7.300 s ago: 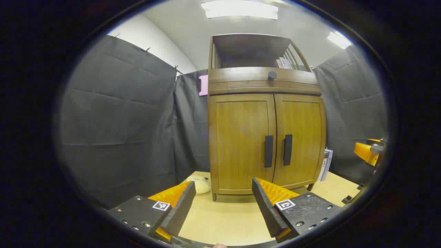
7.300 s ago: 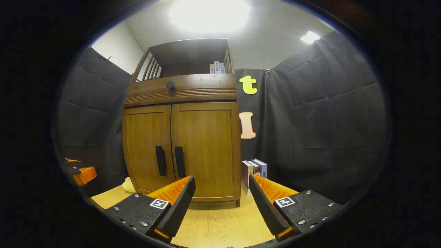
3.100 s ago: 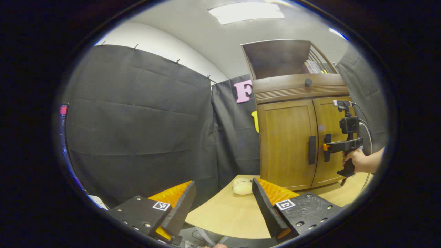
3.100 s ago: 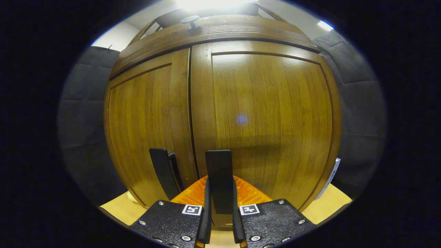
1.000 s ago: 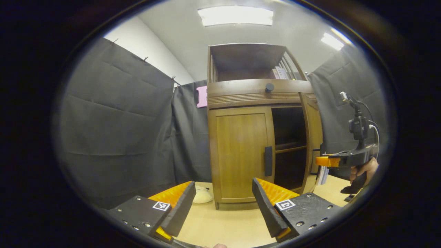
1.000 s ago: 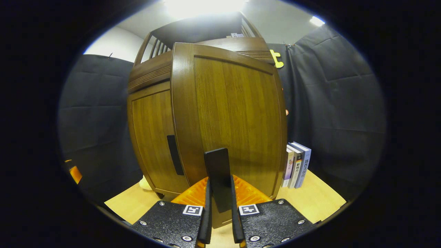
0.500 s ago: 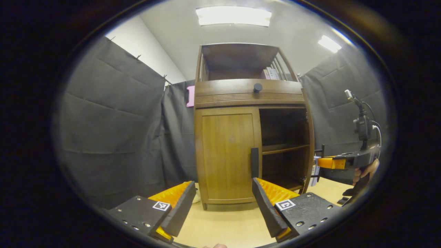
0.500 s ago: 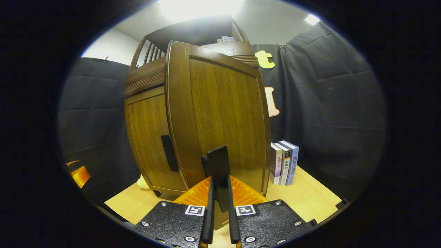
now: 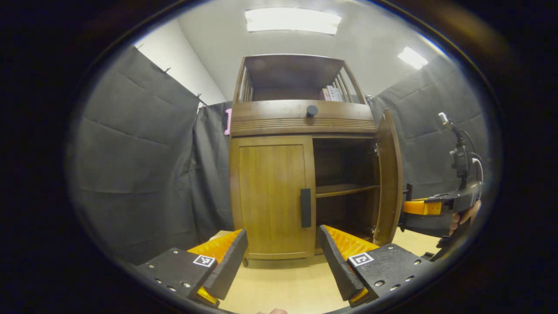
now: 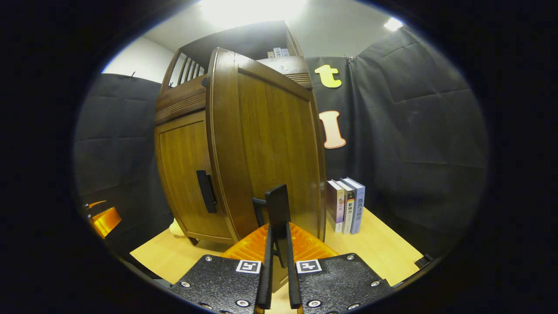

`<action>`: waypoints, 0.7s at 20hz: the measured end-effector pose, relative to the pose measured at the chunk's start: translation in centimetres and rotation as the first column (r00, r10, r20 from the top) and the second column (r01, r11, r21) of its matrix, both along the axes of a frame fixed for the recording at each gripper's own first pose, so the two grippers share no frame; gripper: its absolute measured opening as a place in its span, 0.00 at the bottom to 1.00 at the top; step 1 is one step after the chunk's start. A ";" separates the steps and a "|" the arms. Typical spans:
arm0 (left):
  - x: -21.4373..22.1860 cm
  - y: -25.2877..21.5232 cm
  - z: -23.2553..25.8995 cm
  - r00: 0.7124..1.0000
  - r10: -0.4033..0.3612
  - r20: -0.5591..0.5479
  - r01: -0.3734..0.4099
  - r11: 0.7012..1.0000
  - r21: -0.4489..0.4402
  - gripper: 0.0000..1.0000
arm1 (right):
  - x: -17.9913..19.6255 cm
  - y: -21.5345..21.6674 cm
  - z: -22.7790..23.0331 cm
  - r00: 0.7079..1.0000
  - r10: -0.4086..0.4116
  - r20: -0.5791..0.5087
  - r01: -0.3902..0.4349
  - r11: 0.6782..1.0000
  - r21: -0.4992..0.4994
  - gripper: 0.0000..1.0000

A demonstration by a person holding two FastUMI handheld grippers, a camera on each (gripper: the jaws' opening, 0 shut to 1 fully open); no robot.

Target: Open the right door of the double-door shoe cabinet with the right hand, and open the left door with the left hand.

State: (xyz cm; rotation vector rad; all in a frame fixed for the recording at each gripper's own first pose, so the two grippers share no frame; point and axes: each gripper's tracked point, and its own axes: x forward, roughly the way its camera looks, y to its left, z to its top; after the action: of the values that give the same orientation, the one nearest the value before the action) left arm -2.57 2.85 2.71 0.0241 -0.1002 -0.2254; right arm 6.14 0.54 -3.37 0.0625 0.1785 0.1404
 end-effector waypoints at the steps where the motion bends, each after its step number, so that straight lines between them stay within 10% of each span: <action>1: 0.4 0.0 0.0 1.000 -0.006 -0.001 0.006 1.000 0.001 0.94 | -0.1 -0.4 0.1 1.000 -0.001 0.003 0.001 1.000 -0.005 0.15; 14: 3.4 1.4 0.7 0.993 -0.120 0.006 0.120 0.993 0.017 0.94 | -0.3 -8.5 1.0 0.991 -0.129 0.033 0.130 0.991 -0.040 0.14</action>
State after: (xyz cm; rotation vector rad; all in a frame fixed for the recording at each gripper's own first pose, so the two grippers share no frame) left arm 0.84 4.22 3.42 0.0353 -0.1072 -0.3461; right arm 5.83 -7.97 -2.34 0.0300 0.1465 0.0080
